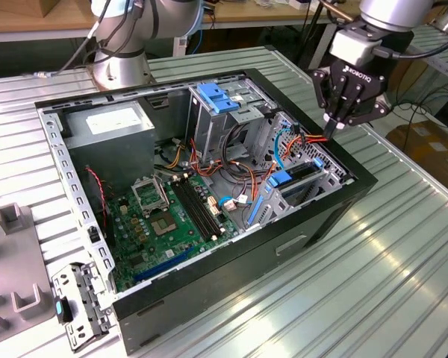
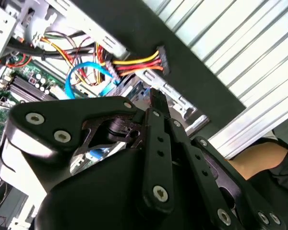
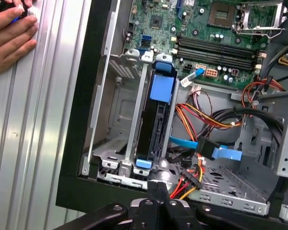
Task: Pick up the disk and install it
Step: 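Insert the first disk wire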
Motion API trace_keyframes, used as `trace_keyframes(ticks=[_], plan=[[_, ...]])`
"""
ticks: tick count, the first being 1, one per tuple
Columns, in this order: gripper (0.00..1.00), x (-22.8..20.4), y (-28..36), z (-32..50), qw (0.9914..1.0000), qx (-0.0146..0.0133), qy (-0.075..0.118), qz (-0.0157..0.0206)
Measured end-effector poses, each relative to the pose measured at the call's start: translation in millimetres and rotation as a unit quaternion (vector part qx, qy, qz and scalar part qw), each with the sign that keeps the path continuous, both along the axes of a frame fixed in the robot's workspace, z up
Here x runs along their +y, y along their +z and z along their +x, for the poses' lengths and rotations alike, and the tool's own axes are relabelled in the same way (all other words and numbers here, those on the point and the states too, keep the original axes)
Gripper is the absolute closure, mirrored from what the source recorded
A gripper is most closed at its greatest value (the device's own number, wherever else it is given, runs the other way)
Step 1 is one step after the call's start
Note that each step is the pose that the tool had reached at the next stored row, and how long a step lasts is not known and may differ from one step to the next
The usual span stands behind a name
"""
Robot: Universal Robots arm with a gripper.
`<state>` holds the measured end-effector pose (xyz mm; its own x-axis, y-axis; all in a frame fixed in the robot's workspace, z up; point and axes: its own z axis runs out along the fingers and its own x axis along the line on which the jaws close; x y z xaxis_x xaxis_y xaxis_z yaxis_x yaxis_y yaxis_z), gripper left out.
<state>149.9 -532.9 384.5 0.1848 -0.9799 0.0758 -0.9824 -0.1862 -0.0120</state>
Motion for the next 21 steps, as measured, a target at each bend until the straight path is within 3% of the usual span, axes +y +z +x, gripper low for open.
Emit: trace_keyframes(ticks=[6, 8, 10, 11, 13, 14, 15, 16, 19, 21], plan=[[0.89, 8.7, -0.3, 13.8, 0.99999, 0.0000, 0.005, 0.0000], [0.89, 8.9, -1.3, 14.4, 0.99944, 0.0000, 0.033, 0.0000], [0.89, 8.9, -2.3, 14.4, 0.99826, 0.0000, 0.059, 0.0000], [0.83, 8.9, -2.7, 14.5, 0.99770, 0.0000, 0.068, 0.0000], [0.71, 8.9, -3.7, 14.5, 0.99577, 0.0000, 0.092, 0.0000], [0.71, 8.9, -4.1, 14.5, 0.99485, 0.0000, 0.101, 0.0000], [0.58, 8.9, -4.9, 14.5, 0.99296, 0.0000, 0.118, 0.0000], [0.58, 8.9, -5.3, 14.5, 0.99097, 0.0000, 0.134, -0.0002], [0.58, 8.9, -6.1, 14.5, 0.98682, 0.0000, 0.162, -0.0001], [0.58, 8.9, -6.5, 14.5, 0.98349, 0.0000, 0.181, -0.0001]])
